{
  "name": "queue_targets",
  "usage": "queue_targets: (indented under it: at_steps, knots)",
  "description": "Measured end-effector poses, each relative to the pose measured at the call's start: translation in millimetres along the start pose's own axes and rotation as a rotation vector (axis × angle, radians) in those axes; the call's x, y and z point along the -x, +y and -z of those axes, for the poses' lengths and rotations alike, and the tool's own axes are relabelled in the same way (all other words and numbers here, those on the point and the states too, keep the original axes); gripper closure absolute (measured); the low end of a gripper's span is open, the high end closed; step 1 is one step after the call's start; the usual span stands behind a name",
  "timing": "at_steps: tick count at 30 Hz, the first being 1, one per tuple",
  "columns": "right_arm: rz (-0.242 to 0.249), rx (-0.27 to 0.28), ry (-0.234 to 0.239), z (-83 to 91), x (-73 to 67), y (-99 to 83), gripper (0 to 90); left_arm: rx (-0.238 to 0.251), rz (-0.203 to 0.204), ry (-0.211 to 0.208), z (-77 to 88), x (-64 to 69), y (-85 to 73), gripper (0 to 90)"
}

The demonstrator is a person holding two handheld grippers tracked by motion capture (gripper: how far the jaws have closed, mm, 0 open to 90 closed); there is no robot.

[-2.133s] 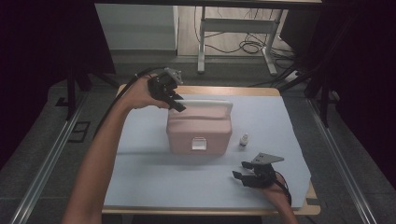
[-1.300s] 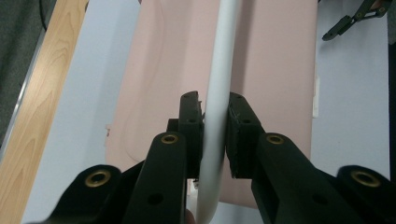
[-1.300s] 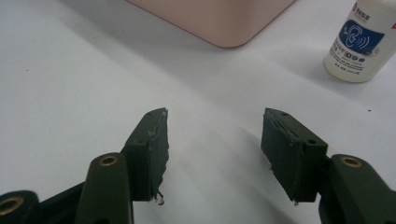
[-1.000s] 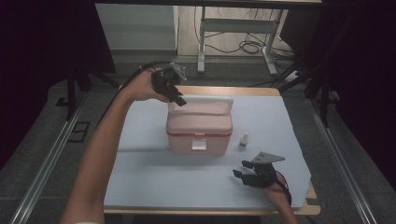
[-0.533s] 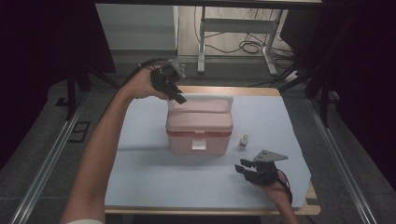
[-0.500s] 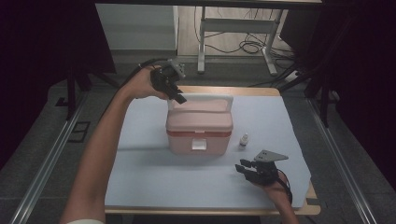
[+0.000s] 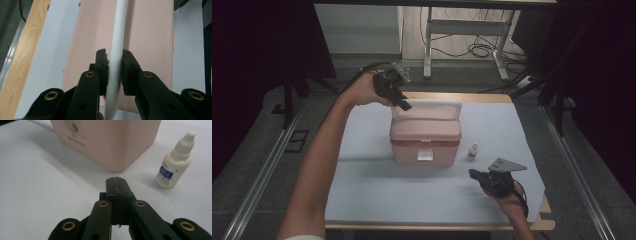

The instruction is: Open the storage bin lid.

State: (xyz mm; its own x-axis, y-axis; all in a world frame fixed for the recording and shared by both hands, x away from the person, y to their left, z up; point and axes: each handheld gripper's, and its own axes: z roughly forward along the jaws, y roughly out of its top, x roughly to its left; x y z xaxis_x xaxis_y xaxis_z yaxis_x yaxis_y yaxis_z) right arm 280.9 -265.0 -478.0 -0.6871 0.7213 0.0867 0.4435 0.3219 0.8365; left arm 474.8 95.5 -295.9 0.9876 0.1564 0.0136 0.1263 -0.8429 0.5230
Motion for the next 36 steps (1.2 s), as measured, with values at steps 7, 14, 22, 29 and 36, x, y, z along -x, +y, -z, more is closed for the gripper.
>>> queue_targets:
  at_steps: [7,14,22,29,36]
  knots:
    - [0.024,0.044,0.015,10.0,-3.0,22.0,90.0,0.001,0.005,-0.010,-0.2,-1.2,-0.2,78.4]
    - [0.059,0.056,0.011,7.9,-6.2,46.0,90.0,0.004,0.009,-0.019,0.4,-3.5,0.0,78.4]
    - [0.077,0.080,0.004,-1.2,-8.7,72.9,90.0,0.003,0.012,-0.026,1.4,-6.6,1.5,78.3]
    - [0.095,0.086,0.004,-12.4,-14.4,88.4,90.0,0.006,0.012,-0.037,1.9,-7.6,0.7,78.4]
    - [0.090,0.101,0.001,-21.5,-16.6,96.4,90.0,0.008,0.012,-0.037,2.6,-8.9,0.5,78.3]
